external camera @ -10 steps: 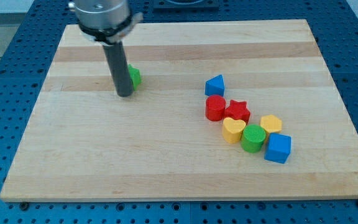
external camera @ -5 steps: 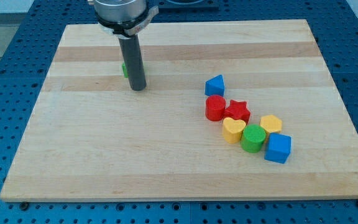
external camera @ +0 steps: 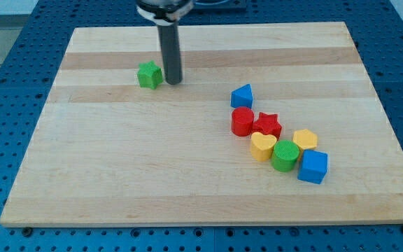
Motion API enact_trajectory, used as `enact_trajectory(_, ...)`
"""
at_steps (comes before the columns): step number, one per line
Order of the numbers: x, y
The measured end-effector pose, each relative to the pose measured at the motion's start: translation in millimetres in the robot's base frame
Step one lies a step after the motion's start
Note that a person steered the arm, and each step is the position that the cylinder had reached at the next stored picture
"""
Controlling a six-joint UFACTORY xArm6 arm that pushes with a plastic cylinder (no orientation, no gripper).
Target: Move the green star to the top left side of the board
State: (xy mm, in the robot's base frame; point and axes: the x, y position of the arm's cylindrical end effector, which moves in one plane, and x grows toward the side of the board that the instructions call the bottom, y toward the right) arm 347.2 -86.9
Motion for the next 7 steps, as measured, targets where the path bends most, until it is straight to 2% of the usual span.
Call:
enact_trajectory(1,19,-39)
enact_trajectory(2,19,-70)
enact_trajectory(5,16,-76)
enact_trajectory(7,15,-36)
